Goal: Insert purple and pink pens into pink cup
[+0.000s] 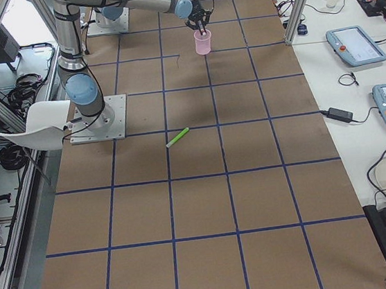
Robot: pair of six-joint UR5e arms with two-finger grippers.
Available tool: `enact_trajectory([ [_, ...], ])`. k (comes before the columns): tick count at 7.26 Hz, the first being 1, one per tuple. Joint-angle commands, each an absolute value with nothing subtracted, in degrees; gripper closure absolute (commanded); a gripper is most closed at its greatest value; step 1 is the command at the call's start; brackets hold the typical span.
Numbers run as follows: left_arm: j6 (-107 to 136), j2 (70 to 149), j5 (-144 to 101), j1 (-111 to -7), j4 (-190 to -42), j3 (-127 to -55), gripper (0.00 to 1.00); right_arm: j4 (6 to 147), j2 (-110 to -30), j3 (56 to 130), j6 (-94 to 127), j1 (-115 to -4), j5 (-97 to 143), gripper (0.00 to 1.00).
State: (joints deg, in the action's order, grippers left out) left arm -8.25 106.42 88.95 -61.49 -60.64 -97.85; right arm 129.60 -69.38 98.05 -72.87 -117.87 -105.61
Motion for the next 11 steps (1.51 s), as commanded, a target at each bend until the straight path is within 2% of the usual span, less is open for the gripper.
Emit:
enact_trajectory([
  [1,-8.3,106.3,88.8,-61.5,-60.6,-97.9,1.0,129.2,-69.0,97.9,-73.0,-118.0,-105.6,0.28],
  [2,-8.3,106.2,88.8,-61.6,-60.7,-97.9,1.0,129.2,-68.9,98.0,-73.0,-118.0,-105.6,0.0],
  [5,-8.3,105.9,88.8,-61.6,-60.6,-97.8,1.0,128.9,-70.6,97.7,-72.9,-116.2,-104.7,0.0],
  [7,-7.8,105.7,89.4,-64.7,-59.9,-97.0,1.0,126.0,-76.7,98.1,-72.6,-111.0,-101.7,0.0],
  [11,7.2,103.5,89.6,-79.7,-57.1,-94.4,1.0,110.3,-92.6,97.8,-71.4,-95.8,-96.5,0.0],
])
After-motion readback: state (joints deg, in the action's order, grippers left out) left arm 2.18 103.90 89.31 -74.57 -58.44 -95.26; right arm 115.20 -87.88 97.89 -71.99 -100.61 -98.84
